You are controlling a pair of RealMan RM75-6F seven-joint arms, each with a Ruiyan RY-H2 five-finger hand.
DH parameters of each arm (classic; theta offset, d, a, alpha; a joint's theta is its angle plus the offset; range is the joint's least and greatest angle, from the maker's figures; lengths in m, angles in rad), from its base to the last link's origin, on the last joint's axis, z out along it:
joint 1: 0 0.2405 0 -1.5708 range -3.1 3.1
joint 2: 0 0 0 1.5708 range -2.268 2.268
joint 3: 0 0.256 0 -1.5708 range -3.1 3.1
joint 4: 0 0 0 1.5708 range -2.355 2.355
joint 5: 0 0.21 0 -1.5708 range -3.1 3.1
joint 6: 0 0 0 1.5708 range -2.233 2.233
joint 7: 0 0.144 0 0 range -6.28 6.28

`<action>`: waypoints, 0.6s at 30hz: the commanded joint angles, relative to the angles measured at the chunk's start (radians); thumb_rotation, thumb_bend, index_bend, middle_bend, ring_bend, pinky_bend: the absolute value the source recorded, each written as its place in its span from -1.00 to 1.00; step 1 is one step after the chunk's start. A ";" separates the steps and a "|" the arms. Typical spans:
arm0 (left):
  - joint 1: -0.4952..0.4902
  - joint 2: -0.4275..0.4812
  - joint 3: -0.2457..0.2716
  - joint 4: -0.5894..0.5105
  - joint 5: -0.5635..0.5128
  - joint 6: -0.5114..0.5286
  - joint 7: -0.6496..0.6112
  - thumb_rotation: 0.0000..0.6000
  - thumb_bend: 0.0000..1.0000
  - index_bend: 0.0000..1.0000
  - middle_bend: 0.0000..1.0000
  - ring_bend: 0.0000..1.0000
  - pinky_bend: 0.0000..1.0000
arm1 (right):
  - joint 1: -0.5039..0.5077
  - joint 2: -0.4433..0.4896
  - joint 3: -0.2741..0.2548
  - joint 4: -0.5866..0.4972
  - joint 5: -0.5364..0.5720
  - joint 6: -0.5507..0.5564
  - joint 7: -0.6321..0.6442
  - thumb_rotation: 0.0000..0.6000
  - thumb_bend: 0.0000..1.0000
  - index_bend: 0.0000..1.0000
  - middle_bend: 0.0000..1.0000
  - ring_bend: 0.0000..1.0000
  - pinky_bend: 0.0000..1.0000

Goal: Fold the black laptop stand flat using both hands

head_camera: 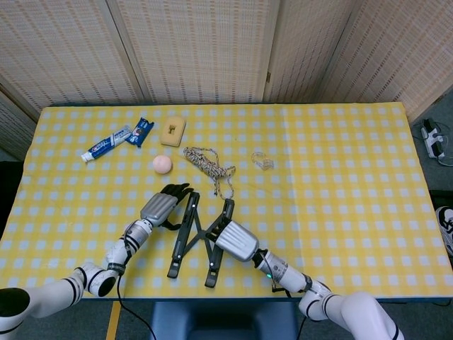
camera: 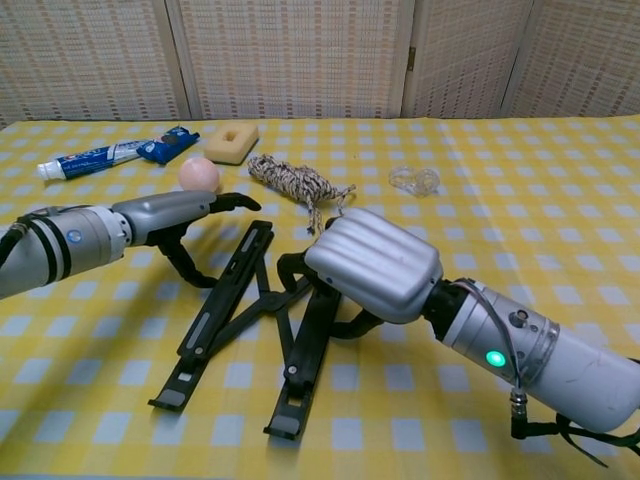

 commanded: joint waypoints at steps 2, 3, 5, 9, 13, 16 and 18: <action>-0.002 -0.001 0.000 -0.005 0.000 -0.002 -0.003 1.00 -0.54 -0.98 -1.00 -1.00 -1.00 | 0.009 -0.011 0.002 0.011 0.003 -0.001 0.001 1.00 -0.63 -0.07 0.28 0.29 -0.01; -0.003 -0.001 -0.001 -0.007 0.001 -0.002 -0.004 1.00 -0.54 -0.98 -1.00 -1.00 -1.00 | 0.011 -0.014 0.003 0.014 0.004 -0.001 0.001 1.00 -0.64 -0.07 0.28 0.29 -0.01; -0.004 -0.002 -0.002 -0.012 0.000 -0.003 -0.006 1.00 -0.54 -0.98 -1.00 -1.00 -1.00 | 0.015 -0.021 0.005 0.019 0.007 -0.003 0.000 1.00 -0.63 -0.07 0.28 0.29 -0.01; -0.009 -0.003 -0.005 -0.021 0.000 -0.005 -0.006 1.00 -0.54 -0.98 -1.00 -1.00 -1.00 | 0.024 -0.031 0.006 0.023 0.012 -0.011 0.005 1.00 -0.64 -0.07 0.28 0.28 -0.01; -0.014 -0.003 -0.007 -0.031 -0.002 -0.006 -0.001 1.00 -0.54 -0.98 -1.00 -1.00 -1.00 | 0.034 -0.038 0.008 0.029 0.013 -0.012 -0.003 1.00 -0.63 -0.07 0.28 0.29 -0.01; -0.017 -0.004 -0.010 -0.036 -0.007 -0.009 0.006 1.00 -0.54 -0.98 -1.00 -1.00 -1.00 | 0.041 -0.042 0.009 0.030 0.015 -0.015 -0.009 1.00 -0.63 -0.07 0.28 0.29 -0.01; -0.018 -0.004 -0.011 -0.039 -0.009 -0.010 0.008 1.00 -0.54 -0.98 -1.00 -1.00 -1.00 | 0.044 -0.043 0.008 0.031 0.015 -0.015 -0.012 1.00 -0.63 -0.07 0.28 0.29 -0.01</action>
